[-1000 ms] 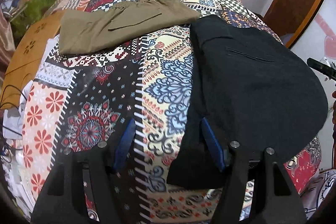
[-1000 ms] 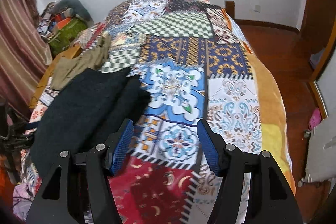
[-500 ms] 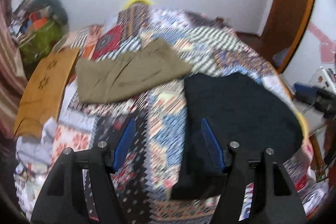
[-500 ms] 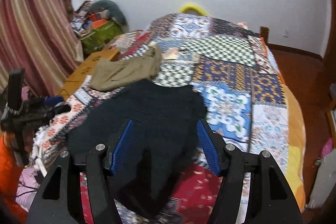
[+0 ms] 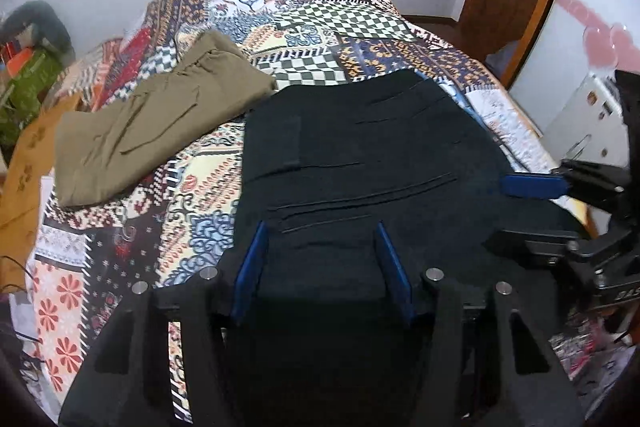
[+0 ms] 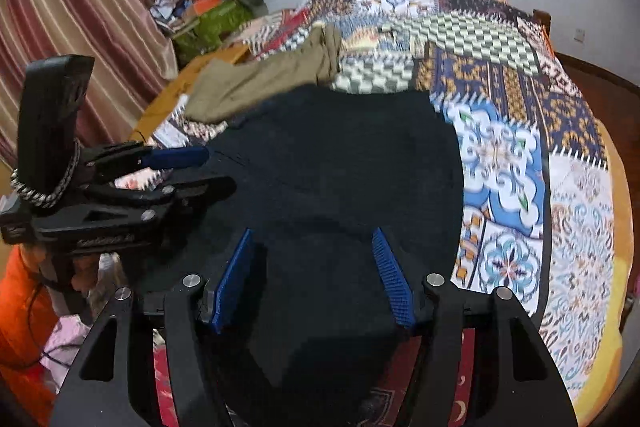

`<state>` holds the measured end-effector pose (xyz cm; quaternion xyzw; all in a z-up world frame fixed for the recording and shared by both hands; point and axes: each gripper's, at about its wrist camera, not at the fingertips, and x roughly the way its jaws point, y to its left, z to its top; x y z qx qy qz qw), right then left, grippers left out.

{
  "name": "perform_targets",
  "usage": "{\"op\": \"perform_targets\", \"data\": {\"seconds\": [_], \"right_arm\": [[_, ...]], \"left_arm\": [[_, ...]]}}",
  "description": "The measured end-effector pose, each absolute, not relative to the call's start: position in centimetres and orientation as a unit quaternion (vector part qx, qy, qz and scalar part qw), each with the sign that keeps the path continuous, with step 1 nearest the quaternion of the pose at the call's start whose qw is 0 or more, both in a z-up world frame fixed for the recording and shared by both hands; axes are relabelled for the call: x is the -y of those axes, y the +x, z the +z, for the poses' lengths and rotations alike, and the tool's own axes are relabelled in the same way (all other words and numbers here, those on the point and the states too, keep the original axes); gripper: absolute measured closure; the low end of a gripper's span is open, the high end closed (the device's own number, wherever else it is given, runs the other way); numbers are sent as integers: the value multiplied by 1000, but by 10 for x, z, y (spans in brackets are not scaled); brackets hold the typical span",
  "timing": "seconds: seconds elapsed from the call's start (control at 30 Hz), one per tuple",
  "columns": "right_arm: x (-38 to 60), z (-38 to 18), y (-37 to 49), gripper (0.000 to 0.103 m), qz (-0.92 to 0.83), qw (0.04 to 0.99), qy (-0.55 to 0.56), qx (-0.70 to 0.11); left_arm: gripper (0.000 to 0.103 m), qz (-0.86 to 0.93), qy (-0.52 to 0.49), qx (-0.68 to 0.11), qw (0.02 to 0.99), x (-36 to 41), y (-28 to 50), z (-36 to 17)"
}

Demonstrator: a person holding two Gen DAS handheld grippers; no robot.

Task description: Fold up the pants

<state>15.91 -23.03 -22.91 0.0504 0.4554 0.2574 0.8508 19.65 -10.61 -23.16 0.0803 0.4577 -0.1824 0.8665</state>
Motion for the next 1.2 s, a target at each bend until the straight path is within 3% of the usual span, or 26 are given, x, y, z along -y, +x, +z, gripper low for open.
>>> {"op": "perform_targets", "data": {"seconds": [0.23,0.37,0.57,0.67,0.77,0.93,1.0,1.2], "right_arm": [[237,-220,151,46,251,853,42,-456],[249,-206,147,44,231,861,45,-450],[281,-190,145,44,185,877,55,-441],[293,-190,148,39,162,880,59,-442],[300,-198,153,34,157,874,79,-453],[297,-222,166,33,169,850,107,-488],[294,-231,171,33,178,841,120,-496],[291,-243,190,25,197,829,142,-503]], "left_arm": [[46,-169,61,-466,866,80,191,-230],[41,-167,29,-461,871,61,189,-214],[40,-141,57,-446,882,47,191,-197],[38,-143,49,-455,878,41,195,-197],[31,-165,29,-473,865,43,199,-205],[27,-177,28,-501,847,56,211,-228],[20,-178,28,-503,845,59,217,-233],[14,-200,23,-523,828,70,239,-242]]}}
